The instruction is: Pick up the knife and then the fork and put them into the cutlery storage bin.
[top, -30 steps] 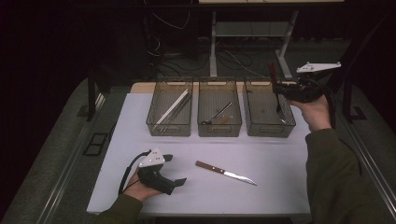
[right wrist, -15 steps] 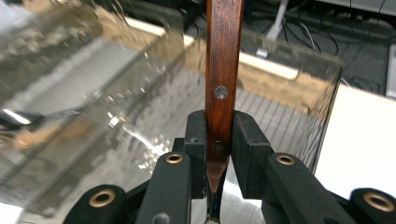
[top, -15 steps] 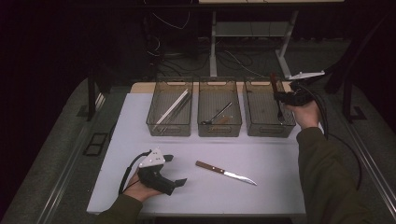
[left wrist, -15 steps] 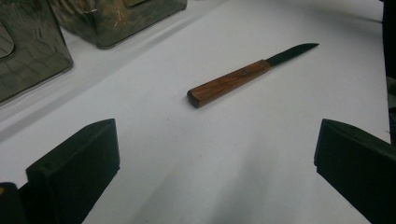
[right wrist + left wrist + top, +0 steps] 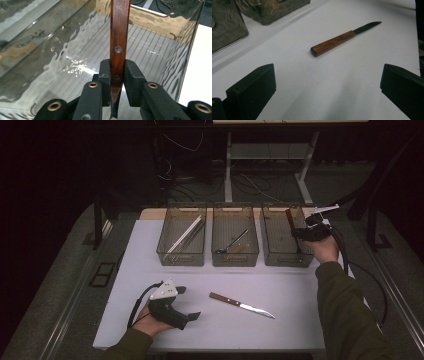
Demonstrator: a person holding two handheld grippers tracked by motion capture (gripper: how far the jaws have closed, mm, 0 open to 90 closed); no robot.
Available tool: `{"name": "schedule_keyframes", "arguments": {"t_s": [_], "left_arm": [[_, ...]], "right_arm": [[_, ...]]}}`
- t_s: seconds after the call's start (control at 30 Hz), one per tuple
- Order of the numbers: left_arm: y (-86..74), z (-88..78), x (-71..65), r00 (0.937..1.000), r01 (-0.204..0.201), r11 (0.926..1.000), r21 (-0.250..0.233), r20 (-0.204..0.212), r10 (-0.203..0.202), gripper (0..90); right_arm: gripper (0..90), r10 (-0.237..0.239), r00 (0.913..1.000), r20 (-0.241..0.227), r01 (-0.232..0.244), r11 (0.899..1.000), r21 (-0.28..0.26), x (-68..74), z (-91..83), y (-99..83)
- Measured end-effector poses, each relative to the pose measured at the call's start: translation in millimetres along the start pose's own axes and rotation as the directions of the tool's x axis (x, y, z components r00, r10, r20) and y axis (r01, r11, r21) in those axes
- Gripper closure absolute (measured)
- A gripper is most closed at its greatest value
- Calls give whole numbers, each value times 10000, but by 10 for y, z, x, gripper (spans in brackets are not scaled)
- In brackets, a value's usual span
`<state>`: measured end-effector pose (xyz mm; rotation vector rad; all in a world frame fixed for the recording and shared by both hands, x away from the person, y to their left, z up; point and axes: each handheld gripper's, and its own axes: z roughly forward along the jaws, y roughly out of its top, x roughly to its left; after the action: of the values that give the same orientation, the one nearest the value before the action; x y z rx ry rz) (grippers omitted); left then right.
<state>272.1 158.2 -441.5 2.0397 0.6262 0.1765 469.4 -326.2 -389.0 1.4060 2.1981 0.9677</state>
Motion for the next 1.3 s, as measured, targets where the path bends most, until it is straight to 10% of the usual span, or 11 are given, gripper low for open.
{"name": "schedule_keyframes", "arguments": {"t_s": [0.3, 0.63, 1.3], "left_arm": [[1, -4, 0, 10000, -9, 10000, -41, -10, 9, 0], [3, -3, -6, 10000, -5, 10000, -64, -11, 5, 0], [2, -27, -11, 10000, 14, 10000, -78, -43, -15, 0]], "right_arm": [[518, 133, 9999, -11, -134, 9970, -766, 26, -114, 41], [432, -473, 9901, -1320, 324, 9931, -1126, 315, -457, -42], [405, -2290, 9141, -3345, 1923, 9714, -1396, 1119, -600, -583]]}}
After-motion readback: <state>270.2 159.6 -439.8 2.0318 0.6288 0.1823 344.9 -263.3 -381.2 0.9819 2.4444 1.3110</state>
